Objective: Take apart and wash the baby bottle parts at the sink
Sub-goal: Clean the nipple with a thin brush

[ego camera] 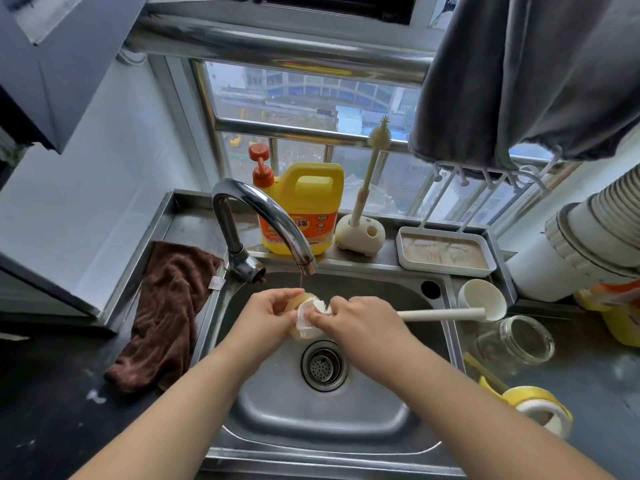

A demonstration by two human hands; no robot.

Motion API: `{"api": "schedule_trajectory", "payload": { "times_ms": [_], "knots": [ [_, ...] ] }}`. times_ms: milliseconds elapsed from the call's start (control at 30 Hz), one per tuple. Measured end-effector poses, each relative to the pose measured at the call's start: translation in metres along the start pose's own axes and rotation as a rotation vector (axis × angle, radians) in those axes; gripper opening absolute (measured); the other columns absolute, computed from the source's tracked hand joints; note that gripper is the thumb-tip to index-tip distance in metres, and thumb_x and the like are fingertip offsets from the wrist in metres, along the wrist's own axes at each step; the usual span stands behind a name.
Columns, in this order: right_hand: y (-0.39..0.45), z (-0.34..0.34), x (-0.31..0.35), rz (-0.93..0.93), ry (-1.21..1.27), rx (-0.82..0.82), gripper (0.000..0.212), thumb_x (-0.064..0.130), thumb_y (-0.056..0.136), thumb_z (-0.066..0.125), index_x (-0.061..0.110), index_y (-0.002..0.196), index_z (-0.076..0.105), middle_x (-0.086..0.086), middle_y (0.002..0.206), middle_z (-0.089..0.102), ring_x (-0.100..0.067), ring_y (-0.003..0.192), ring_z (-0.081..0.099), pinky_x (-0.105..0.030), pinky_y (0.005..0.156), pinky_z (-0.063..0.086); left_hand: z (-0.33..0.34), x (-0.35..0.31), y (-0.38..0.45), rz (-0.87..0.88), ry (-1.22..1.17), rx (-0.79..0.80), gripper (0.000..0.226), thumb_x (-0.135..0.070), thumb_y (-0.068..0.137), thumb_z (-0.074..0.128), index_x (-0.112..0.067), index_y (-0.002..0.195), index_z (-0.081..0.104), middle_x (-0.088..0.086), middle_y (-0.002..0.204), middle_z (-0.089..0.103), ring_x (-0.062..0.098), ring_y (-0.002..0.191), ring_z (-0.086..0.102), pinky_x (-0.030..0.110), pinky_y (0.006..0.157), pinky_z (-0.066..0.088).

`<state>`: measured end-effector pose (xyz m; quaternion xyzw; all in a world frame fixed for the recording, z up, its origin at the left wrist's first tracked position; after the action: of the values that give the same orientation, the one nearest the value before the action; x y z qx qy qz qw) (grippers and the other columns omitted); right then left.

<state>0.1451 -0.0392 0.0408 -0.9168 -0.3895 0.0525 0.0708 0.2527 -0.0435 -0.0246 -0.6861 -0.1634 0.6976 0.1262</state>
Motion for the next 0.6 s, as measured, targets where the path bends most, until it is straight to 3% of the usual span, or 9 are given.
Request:
{"api": "schedule_trajectory", "payload": {
  "times_ms": [67, 133, 200, 267, 400, 600],
  "knots": [
    [0.000, -0.002, -0.011, -0.040, 0.041, -0.063, 0.056, 0.013, 0.083, 0.063, 0.032, 0.134, 0.048, -0.004, 0.089, 0.058, -0.027, 0.073, 0.060, -0.032, 0.054, 0.028, -0.002, 0.000, 0.000, 0.002, -0.001, 0.012, 0.034, 0.010, 0.089, 0.053, -0.019, 0.104, 0.064, 0.004, 0.100, 0.069, 0.012, 0.089, 0.065, 0.015, 0.063, 0.051],
    [-0.003, -0.003, -0.022, 0.054, 0.157, -0.144, 0.049, 0.020, 0.075, 0.073, 0.037, 0.120, 0.060, 0.002, 0.072, 0.057, -0.022, 0.055, 0.059, -0.026, 0.047, 0.028, -0.008, -0.001, 0.002, -0.005, -0.034, -0.005, 0.035, 0.011, 0.090, 0.051, -0.020, 0.102, 0.064, 0.005, 0.102, 0.069, 0.014, 0.091, 0.065, 0.019, 0.064, 0.053],
    [-0.005, 0.003, -0.032, 0.165, 0.294, -0.142, 0.037, 0.032, 0.094, 0.053, 0.041, 0.130, 0.051, 0.001, 0.087, 0.060, -0.023, 0.076, 0.062, -0.031, 0.059, 0.037, -0.012, -0.002, 0.004, -0.005, -0.058, -0.022, 0.035, 0.010, 0.090, 0.051, -0.020, 0.102, 0.064, 0.006, 0.102, 0.069, 0.015, 0.091, 0.065, 0.024, 0.070, 0.055],
    [-0.007, 0.013, -0.040, 0.265, 0.439, -0.124, 0.038, 0.039, 0.100, 0.037, 0.045, 0.137, 0.042, 0.002, 0.103, 0.060, -0.021, 0.098, 0.057, -0.033, 0.075, 0.041, -0.011, -0.005, 0.005, 0.007, -0.065, -0.012, 0.033, 0.008, 0.090, 0.053, -0.018, 0.105, 0.065, 0.006, 0.103, 0.070, 0.016, 0.093, 0.066, 0.028, 0.075, 0.055],
    [-0.006, 0.011, -0.048, 0.458, 0.671, -0.173, 0.031, 0.047, 0.095, 0.046, 0.048, 0.124, 0.056, 0.011, 0.119, 0.065, -0.014, 0.113, 0.056, -0.029, 0.088, 0.044, -0.004, -0.015, 0.006, 0.040, -0.100, 0.013, 0.031, 0.004, 0.090, 0.055, -0.023, 0.101, 0.064, 0.000, 0.098, 0.071, 0.012, 0.092, 0.067, 0.027, 0.074, 0.056],
    [-0.001, 0.019, -0.047, 0.510, 0.705, -0.111, 0.025, 0.050, 0.091, 0.053, 0.048, 0.114, 0.062, 0.016, 0.118, 0.065, -0.009, 0.111, 0.056, -0.027, 0.088, 0.044, -0.008, -0.019, 0.010, 0.048, -0.070, -0.032, 0.032, 0.003, 0.091, 0.055, -0.028, 0.096, 0.062, -0.002, 0.097, 0.070, 0.011, 0.090, 0.065, 0.030, 0.081, 0.055]
  ]
}}
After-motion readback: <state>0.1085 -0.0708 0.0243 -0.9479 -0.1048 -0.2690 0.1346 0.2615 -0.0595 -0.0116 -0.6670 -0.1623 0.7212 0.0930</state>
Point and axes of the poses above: each hand's wrist, its own y-axis towards the middle knuckle, its own z-axis out of the palm, x = y × z, the point moved 8 cm from there along y, towards the middle knuckle
